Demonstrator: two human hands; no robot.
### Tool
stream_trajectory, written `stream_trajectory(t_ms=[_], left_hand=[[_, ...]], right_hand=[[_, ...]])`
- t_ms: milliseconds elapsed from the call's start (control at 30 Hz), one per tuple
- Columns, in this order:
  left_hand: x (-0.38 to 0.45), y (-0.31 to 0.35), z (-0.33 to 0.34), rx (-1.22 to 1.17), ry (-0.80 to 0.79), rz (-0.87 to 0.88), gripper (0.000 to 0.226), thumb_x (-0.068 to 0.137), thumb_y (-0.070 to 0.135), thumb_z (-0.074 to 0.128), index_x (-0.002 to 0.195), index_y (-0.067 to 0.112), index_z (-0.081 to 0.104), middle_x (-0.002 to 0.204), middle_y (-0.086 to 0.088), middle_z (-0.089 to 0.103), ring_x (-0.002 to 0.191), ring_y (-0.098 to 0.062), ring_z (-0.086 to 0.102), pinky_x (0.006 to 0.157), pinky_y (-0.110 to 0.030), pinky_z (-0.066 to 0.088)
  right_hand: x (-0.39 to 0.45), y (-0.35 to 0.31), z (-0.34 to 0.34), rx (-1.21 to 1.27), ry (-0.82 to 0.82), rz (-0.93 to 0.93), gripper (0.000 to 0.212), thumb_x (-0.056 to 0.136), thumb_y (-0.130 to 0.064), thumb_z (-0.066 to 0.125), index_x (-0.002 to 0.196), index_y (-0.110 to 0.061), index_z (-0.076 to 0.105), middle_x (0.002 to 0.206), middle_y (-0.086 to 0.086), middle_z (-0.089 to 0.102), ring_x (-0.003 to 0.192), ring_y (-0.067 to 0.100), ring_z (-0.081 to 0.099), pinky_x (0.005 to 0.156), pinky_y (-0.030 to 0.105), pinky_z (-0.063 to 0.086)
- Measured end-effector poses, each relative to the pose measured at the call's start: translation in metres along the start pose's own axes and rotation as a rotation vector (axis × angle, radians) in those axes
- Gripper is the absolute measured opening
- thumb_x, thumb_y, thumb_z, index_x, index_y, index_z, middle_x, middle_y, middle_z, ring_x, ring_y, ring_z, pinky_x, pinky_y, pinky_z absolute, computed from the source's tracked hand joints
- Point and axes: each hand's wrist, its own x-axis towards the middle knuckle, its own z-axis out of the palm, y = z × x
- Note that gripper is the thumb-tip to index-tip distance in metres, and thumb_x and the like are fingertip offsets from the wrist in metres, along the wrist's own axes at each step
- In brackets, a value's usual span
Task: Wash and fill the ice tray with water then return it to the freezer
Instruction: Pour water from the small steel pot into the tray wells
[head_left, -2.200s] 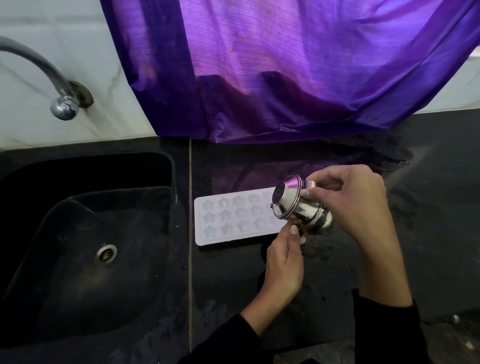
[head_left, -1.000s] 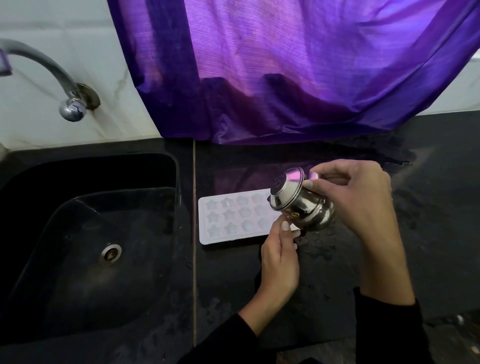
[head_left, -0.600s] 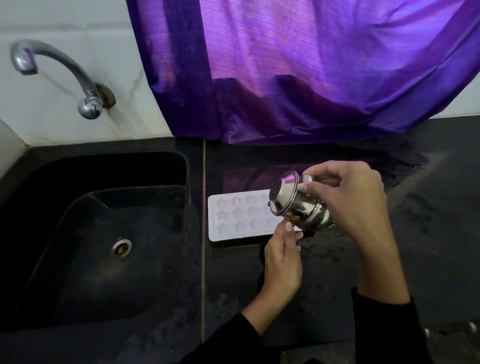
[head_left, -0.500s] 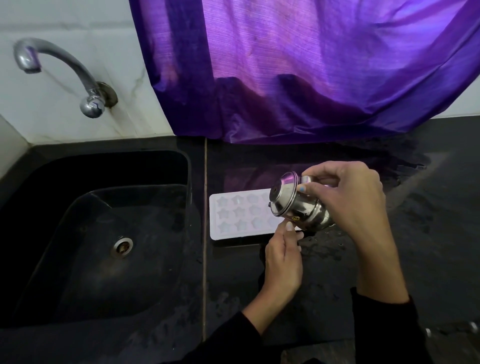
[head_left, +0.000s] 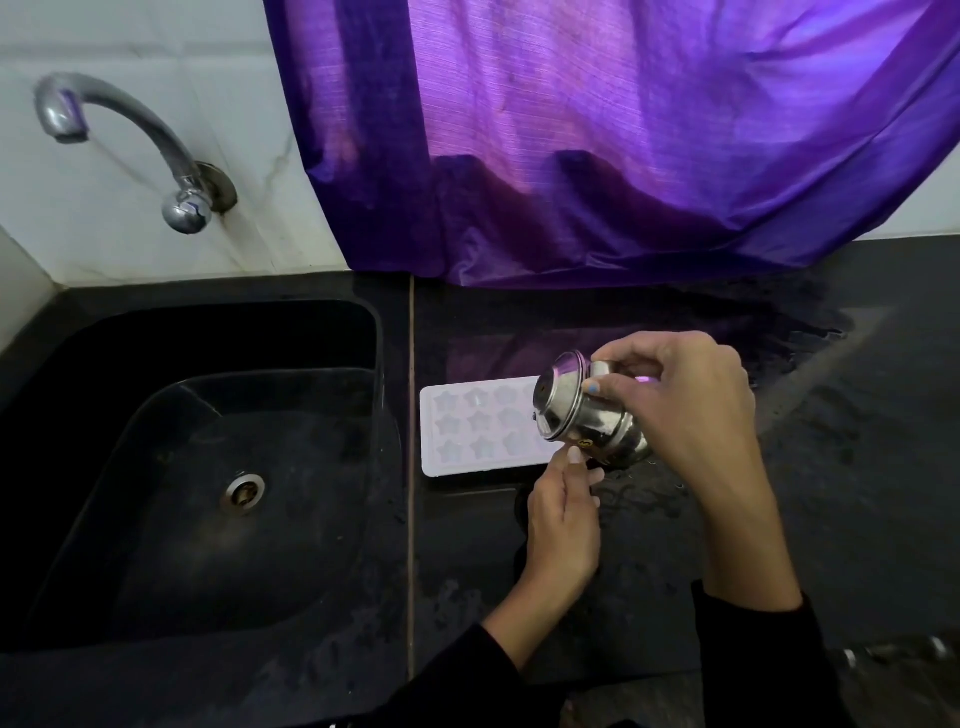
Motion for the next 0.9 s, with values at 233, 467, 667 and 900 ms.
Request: stream_trajectory(t_ms=[233,467,667,900], left_hand=[[0.000,0.000,-0.002,-0.008,-0.003,-0.006,0.043,0.103,0.033,0.030,0.132,0.011,0.053,0.100,0.013,0.064,0.102,-0.006,0.064,0.086,-0.031,0.054],[0.000,0.002,-0.003,-0.025,0.002,0.007,0.037,0.103,0.031,0.030,0.125,0.017,0.057,0.100,0.016,0.064,0.099,-0.003,0.064,0.083,-0.029,0.054],[-0.002,0.005,-0.005,-0.018,-0.012,0.047,0.027,0.103,0.030,0.030,0.115,0.039,0.053,0.105,0.020,0.064,0.101,-0.002,0.063,0.086,-0.032,0.053],[-0.003,0.007,-0.009,-0.018,-0.009,0.107,0.031,0.102,0.032,0.030,0.101,0.051,0.054,0.100,0.018,0.065,0.102,-0.003,0.063,0.088,-0.035,0.053]], right_hand=[[-0.002,-0.001,0.001,0.008,0.000,-0.013,0.012,0.073,-0.034,0.079,0.083,-0.034,0.074,0.074,-0.011,0.069,0.076,0.011,0.067,0.074,0.041,0.055],[-0.004,-0.002,0.000,0.031,0.003,-0.008,0.009,0.073,-0.030,0.080,0.077,-0.034,0.073,0.071,-0.014,0.068,0.075,0.007,0.066,0.075,0.040,0.056],[-0.002,0.001,-0.006,0.094,0.027,0.012,0.013,0.071,-0.029,0.081,0.072,-0.035,0.070,0.072,-0.013,0.071,0.073,0.006,0.069,0.077,0.043,0.058],[-0.002,0.000,-0.010,0.175,0.062,-0.009,0.012,0.073,-0.025,0.081,0.076,-0.033,0.072,0.070,-0.014,0.071,0.072,0.001,0.069,0.078,0.039,0.059]])
